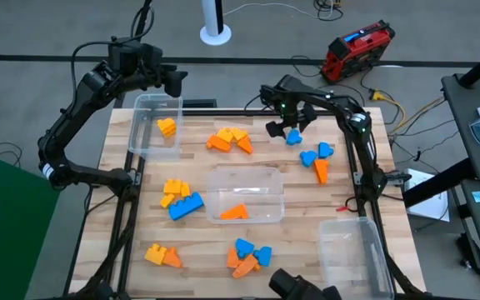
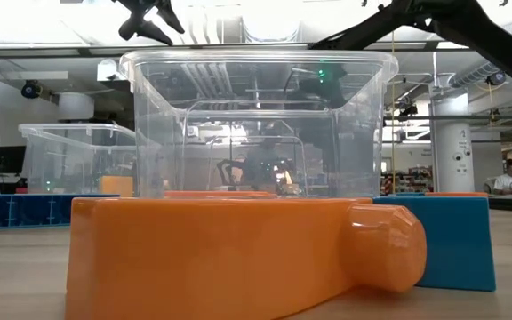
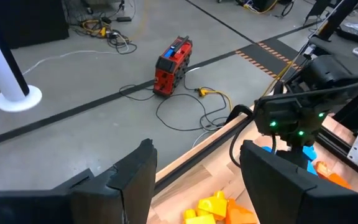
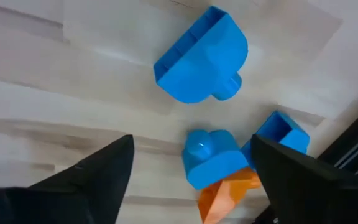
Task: Sort blocks
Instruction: Put the blue game piece into the bottom right transparent bin
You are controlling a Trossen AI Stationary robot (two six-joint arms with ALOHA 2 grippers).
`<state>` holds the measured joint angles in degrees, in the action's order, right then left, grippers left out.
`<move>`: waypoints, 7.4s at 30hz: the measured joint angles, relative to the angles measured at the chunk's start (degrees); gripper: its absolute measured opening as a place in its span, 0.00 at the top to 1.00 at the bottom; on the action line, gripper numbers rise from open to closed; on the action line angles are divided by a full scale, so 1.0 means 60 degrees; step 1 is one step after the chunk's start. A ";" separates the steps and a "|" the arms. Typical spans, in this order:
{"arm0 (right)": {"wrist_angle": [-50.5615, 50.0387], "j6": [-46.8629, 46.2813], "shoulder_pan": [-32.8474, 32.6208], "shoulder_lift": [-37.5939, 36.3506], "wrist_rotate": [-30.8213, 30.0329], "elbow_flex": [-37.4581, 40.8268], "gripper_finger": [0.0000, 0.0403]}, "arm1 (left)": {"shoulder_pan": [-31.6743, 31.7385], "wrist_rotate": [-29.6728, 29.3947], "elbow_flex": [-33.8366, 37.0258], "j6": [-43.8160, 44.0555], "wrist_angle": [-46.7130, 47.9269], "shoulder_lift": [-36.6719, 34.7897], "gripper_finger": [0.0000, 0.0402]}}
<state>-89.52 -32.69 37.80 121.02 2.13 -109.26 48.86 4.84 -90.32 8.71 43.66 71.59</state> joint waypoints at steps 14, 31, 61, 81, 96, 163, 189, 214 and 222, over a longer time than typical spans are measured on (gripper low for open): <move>0.0459 -0.1046 0.0062 0.0693 -0.0351 0.0005 0.15 | 0.0000 -0.0643 0.0000 -0.0843 -0.0307 0.0007 0.48; 0.0848 -0.1667 0.0127 0.0782 -0.1118 0.0016 0.14 | 0.0000 -0.0666 0.0000 -0.1407 -0.0307 0.0018 0.48; 0.1031 -0.1902 0.0118 0.0785 -0.1187 0.0088 0.16 | 0.0000 -0.0720 0.0000 -0.1625 -0.0307 0.0018 0.48; -0.0102 0.0654 0.0547 -0.0091 0.1907 -0.1329 0.37 | 0.0000 -0.0717 0.0000 -0.1691 -0.0198 0.0011 0.48; -0.0093 -0.1916 0.0286 0.0804 -0.0257 -0.1143 0.97 | 0.0000 -0.0724 0.0000 -0.1634 -0.0170 0.0009 0.48; 0.1746 -0.2324 -0.0775 -0.5711 -0.2912 -0.0239 0.98 | -0.2603 0.3264 0.0004 0.1723 -0.5635 0.4874 1.00; 0.3345 -0.6972 -0.0588 -0.1737 -0.0760 0.1095 0.97 | -0.1727 0.0959 0.0000 0.0730 -0.5939 0.1718 1.00; 0.1213 -0.9257 -0.1071 0.0433 -0.1883 0.1219 0.97 | -0.1327 0.0926 0.0000 -0.1360 -0.3886 0.0925 1.00; 0.1172 -0.9740 -0.1086 0.0010 -0.2384 0.1210 0.97 | -0.1167 0.0926 0.0000 -0.1538 -0.3763 0.0671 1.00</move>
<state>-82.48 -91.13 31.28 121.08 -12.17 -102.00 41.86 10.39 -90.32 -0.51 21.09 75.62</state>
